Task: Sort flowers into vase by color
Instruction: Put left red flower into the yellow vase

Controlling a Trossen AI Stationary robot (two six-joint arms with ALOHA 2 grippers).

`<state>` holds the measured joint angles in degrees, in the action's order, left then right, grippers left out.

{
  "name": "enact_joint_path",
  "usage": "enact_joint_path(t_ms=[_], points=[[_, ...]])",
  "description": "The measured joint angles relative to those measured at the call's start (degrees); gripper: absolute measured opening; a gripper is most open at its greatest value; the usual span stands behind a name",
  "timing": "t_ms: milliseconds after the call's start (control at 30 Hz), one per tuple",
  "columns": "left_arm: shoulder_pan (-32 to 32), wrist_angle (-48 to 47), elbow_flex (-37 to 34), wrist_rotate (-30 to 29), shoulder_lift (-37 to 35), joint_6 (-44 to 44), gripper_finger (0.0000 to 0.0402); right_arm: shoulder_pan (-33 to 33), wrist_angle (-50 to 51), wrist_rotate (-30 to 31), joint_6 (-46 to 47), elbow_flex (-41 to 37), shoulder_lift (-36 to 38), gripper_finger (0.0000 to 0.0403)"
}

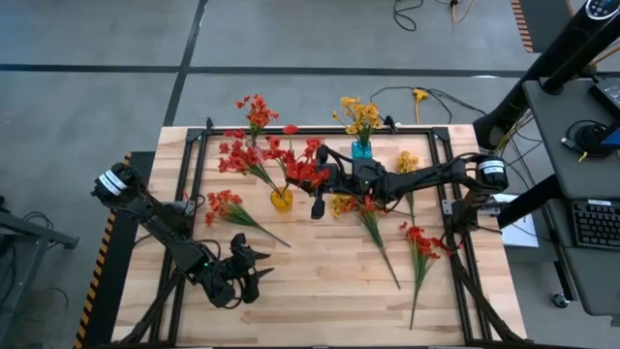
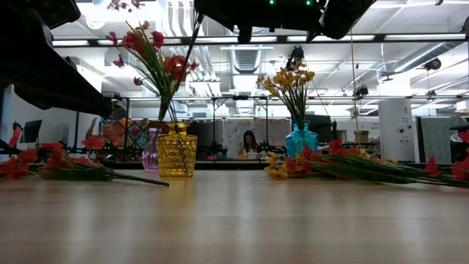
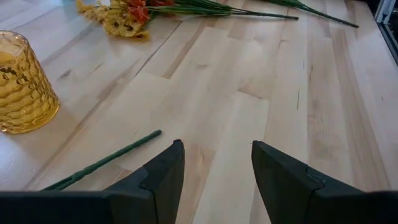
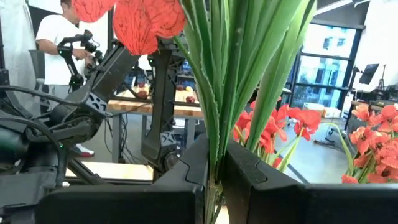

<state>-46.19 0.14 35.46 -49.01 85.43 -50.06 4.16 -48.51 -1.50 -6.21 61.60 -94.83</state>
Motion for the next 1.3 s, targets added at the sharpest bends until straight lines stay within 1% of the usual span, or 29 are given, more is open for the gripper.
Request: enact_joint_path(t_ms=[400, 600, 1067, 1300], points=[[0.00, 0.00, -0.02, 0.00, 0.02, 0.00, 0.0170, 1.02, 0.04, 1.67, 0.22, 0.00, 0.00, 0.0022], [0.00, -0.08, -0.02, 0.00, 0.02, 0.00, 0.0170, 1.91, -0.19, 1.79, 3.22, 0.00, 0.00, 0.0022], [0.00, -0.26, -0.02, -0.11, 0.02, -0.01, 0.0170, 2.14, 0.44, 1.71, 1.05, 0.00, -0.03, 0.0022], [0.00, -0.28, -0.03, -0.13, 0.02, 0.00, 0.0170, 2.14, 0.12, 1.80, 0.69, 0.02, -2.50, 0.0022]])
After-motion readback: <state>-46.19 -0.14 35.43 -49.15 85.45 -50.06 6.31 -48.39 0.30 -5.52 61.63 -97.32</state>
